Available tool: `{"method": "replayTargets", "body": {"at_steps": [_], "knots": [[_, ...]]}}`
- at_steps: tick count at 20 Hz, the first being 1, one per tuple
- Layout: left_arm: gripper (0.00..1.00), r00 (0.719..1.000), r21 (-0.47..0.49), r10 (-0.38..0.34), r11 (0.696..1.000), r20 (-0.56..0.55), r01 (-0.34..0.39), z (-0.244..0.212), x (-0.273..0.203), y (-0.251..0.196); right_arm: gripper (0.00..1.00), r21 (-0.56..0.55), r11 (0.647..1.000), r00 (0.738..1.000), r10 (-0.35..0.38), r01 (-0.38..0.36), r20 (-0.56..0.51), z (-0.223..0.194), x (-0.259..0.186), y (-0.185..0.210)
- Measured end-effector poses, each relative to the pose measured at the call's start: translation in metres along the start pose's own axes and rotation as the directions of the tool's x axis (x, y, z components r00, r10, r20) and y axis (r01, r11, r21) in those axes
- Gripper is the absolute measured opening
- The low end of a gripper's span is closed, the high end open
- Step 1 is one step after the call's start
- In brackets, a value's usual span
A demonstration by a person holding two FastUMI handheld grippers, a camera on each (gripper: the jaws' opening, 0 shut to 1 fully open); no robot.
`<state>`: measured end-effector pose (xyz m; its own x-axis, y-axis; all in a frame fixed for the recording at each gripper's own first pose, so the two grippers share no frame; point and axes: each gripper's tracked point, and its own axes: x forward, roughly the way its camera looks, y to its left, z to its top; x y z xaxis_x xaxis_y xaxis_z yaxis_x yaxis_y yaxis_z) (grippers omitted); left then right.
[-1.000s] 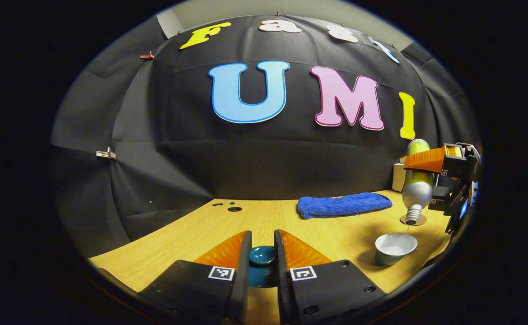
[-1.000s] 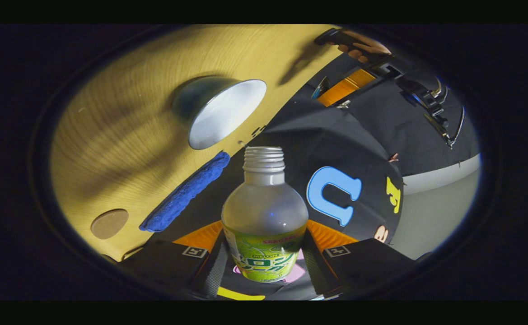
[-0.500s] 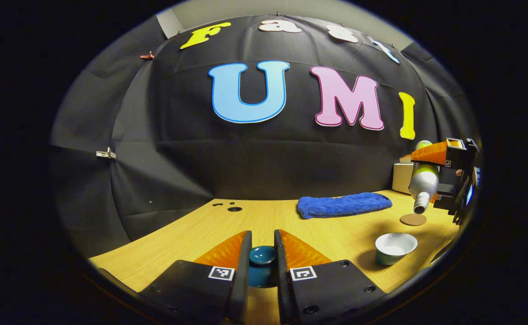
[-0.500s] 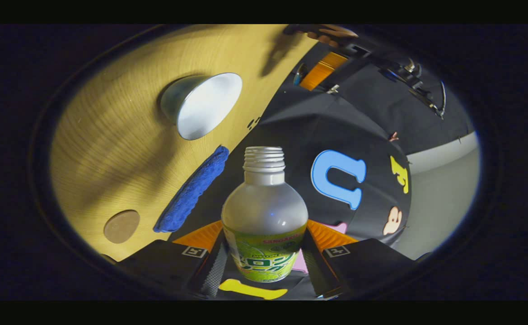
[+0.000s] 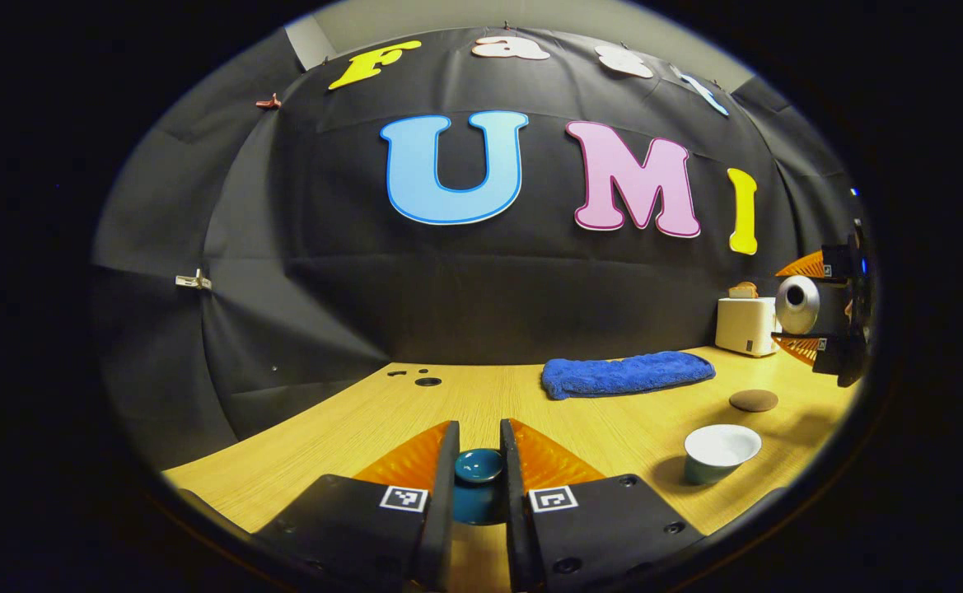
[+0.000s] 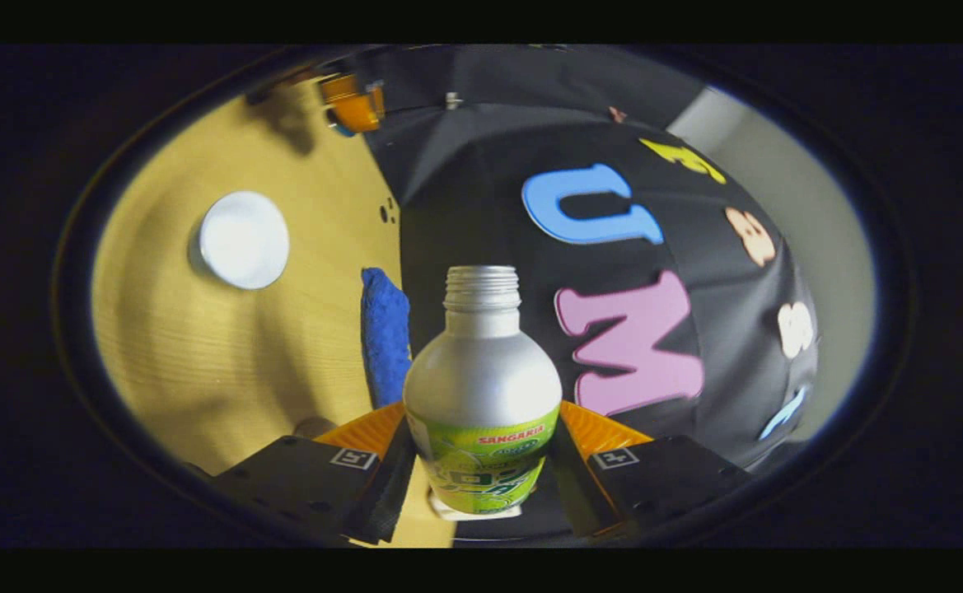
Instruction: Open the teacup lid with one hand, grasp the water bottle and pour water into the teacup with the other hand; after pouring, place the water bottle on the coaster and then close the teacup lid.
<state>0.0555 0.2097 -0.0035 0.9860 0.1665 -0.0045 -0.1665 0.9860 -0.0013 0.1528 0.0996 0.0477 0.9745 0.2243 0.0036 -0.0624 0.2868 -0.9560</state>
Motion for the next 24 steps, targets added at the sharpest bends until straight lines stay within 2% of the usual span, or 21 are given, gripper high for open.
{"method": "replayTargets", "body": {"at_steps": [2,4,7,10,11,14,16,21,23,24], "knots": [[0.31,1.000,0.000,0.000,1.000,0.000,0.000,0.000,0.000,0.000,0.79,0.155,0.988,0.999,0.008,-0.001,-0.047,-0.013,-0.005,-0.006],[0.31,1.000,0.000,0.000,1.000,0.000,0.000,0.000,0.000,0.000,0.79,0.340,0.940,0.996,0.037,-0.008,-0.081,-0.025,-0.010,-0.003],[0.30,1.000,0.000,0.009,1.000,0.000,-0.009,0.001,0.000,0.001,0.79,0.585,0.811,0.991,0.081,-0.005,-0.105,-0.042,-0.013,0.005],[0.34,1.000,0.000,0.011,1.000,0.000,-0.011,0.000,0.000,0.001,0.80,0.745,0.667,0.990,0.111,-0.010,-0.086,-0.051,-0.008,0.008],[0.31,1.000,-0.001,0.008,1.000,0.000,-0.008,0.000,0.000,0.001,0.80,0.791,0.611,0.991,0.119,-0.029,-0.056,-0.049,-0.005,0.010],[0.31,1.000,-0.001,0.002,1.000,0.001,-0.002,0.000,0.000,0.000,0.79,0.893,0.448,0.995,0.101,-0.049,0.004,-0.043,0.005,0.009],[0.31,1.000,0.000,0.002,1.000,0.000,-0.002,0.000,0.000,0.000,0.79,0.932,0.358,0.997,0.068,-0.060,0.038,-0.043,0.014,0.004],[0.30,1.000,0.000,0.002,1.000,0.000,-0.002,0.000,0.000,0.000,0.80,0.962,0.270,0.999,0.030,-0.048,0.042,-0.065,0.036,0.010],[0.31,1.000,0.000,-0.005,1.000,0.002,0.005,0.000,0.001,0.000,0.80,0.978,0.205,0.999,0.036,-0.033,0.027,-0.079,0.046,0.019],[0.31,1.000,0.002,-0.006,1.000,0.000,0.006,0.000,0.000,0.000,0.80,0.983,0.184,0.999,0.036,-0.015,0.008,-0.089,0.052,0.021]]}}
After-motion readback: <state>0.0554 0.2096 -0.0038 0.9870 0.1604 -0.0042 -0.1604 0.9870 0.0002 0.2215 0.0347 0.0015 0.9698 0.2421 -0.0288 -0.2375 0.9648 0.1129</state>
